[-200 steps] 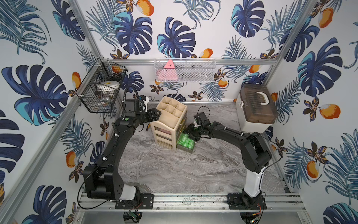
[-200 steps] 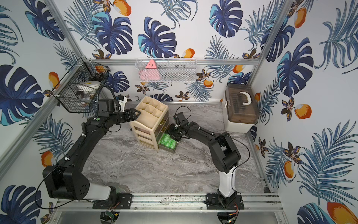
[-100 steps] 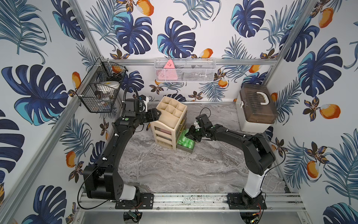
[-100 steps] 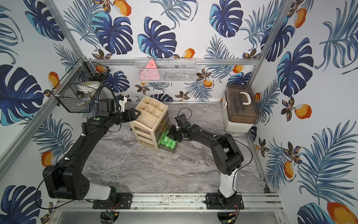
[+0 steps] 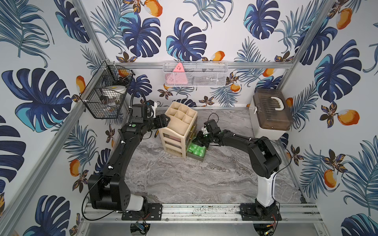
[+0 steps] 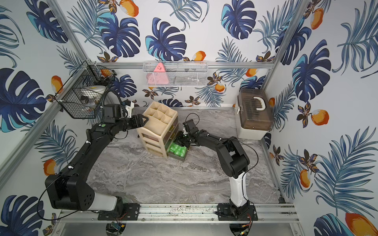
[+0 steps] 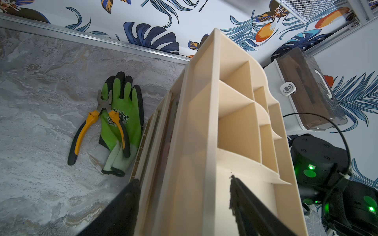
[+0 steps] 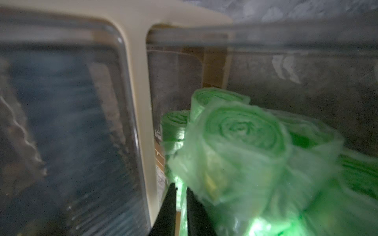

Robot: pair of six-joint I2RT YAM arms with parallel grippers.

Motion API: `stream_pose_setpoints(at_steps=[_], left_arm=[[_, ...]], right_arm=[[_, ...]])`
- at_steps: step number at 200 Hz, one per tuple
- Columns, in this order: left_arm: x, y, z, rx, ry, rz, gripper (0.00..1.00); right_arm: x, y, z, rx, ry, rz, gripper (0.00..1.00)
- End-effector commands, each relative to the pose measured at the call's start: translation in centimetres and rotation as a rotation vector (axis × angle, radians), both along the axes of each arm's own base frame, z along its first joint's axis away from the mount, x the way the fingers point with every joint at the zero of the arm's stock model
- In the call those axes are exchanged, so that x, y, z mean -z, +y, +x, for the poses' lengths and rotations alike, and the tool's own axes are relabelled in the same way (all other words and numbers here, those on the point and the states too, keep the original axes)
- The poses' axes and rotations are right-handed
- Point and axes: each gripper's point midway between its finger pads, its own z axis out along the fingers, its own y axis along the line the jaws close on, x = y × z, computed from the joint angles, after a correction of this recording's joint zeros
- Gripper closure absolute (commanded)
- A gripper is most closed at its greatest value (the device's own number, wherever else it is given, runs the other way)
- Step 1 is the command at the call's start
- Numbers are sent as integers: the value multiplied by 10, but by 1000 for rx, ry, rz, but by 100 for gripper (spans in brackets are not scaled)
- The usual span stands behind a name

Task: Sort the rolls of trash bags by color and place them into the drawer
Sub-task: Place the roll of trash bags in the drawer.

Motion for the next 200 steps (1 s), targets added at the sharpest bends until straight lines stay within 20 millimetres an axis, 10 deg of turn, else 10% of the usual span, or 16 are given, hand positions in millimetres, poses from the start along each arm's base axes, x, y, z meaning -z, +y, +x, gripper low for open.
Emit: stream_pose_setpoints(at_steps=[1, 87, 200], left_arm=[[19, 3, -9, 3, 70, 38, 27], [18, 2, -8, 5, 71, 34, 27], [18, 3, -9, 0, 72, 37, 27]], right_arm=[[18, -21, -10, 44, 48, -100, 85], [40, -17, -5, 24, 84, -110, 81], [-68, -9, -3, -18, -104, 20, 73]])
